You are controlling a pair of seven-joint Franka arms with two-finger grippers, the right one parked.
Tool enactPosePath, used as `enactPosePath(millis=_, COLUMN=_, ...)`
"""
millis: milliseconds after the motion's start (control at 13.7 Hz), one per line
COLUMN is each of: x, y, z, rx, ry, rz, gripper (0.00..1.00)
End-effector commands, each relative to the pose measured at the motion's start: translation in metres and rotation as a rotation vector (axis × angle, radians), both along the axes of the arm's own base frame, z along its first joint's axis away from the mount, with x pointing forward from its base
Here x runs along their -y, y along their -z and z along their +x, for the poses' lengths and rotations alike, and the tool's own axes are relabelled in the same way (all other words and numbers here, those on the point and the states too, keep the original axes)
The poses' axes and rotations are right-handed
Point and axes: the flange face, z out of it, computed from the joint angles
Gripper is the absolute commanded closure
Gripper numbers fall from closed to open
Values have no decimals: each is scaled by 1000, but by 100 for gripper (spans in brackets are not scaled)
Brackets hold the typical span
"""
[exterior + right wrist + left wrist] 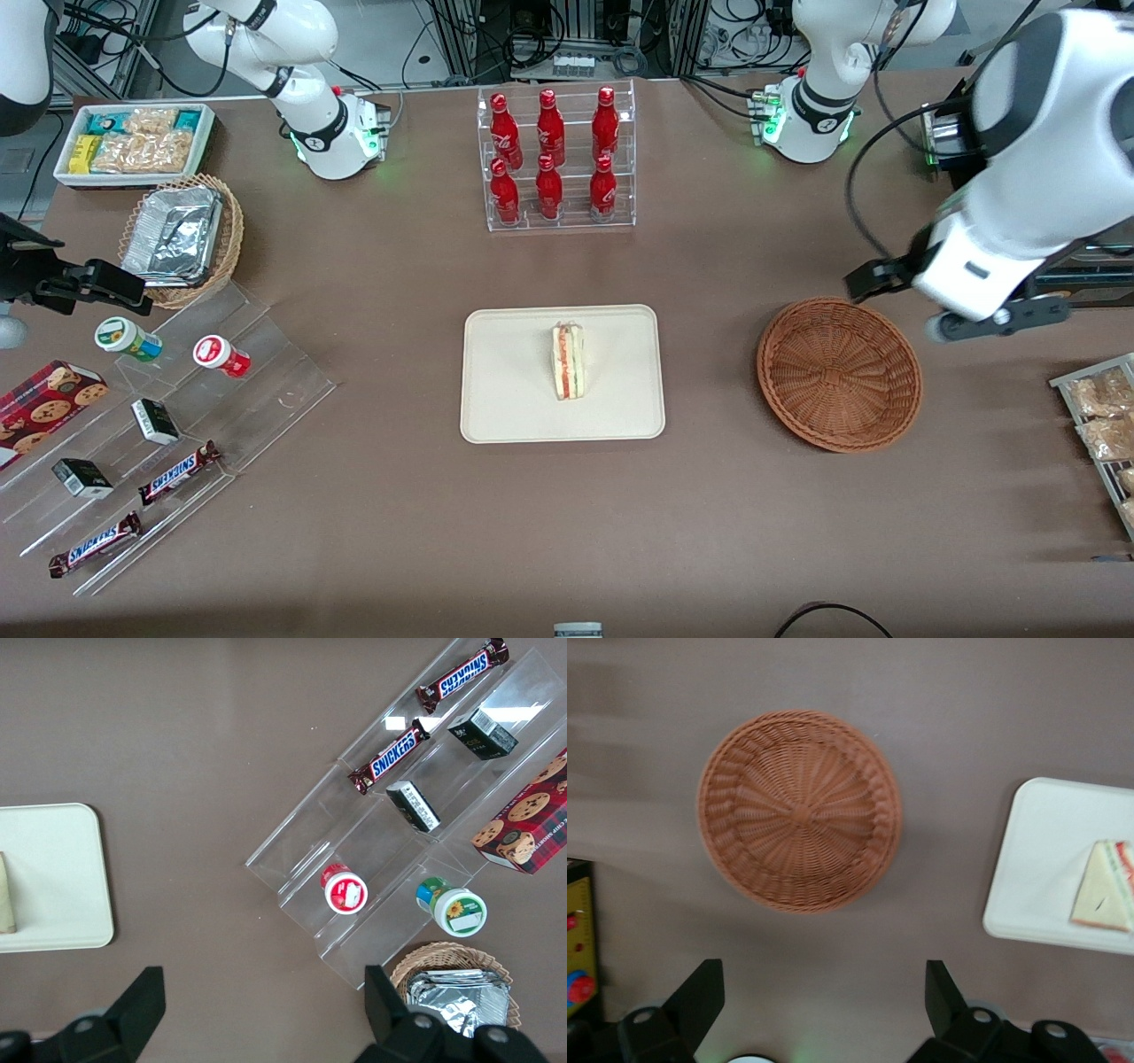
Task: Place sandwich from basket to tray
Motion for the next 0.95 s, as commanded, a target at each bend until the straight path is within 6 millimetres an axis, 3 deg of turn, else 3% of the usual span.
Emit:
enactPosePath(millis=0, x=-30, y=-4, z=-35, rx=-8, ry=54, rz=-22, gripper=0)
enactPosePath(millis=219, x=-50, y=-14, z=-52, rx=5, ry=79, rz=-27, gripper=0)
enactPosePath(millis=510, x=-83, y=-23, z=-48, rx=18, ry=127, rz=-54, gripper=0)
enactPosePath(millis=875, x=-82, y=-27, z=-43, rx=0, ry=119, rz=-48, gripper=0)
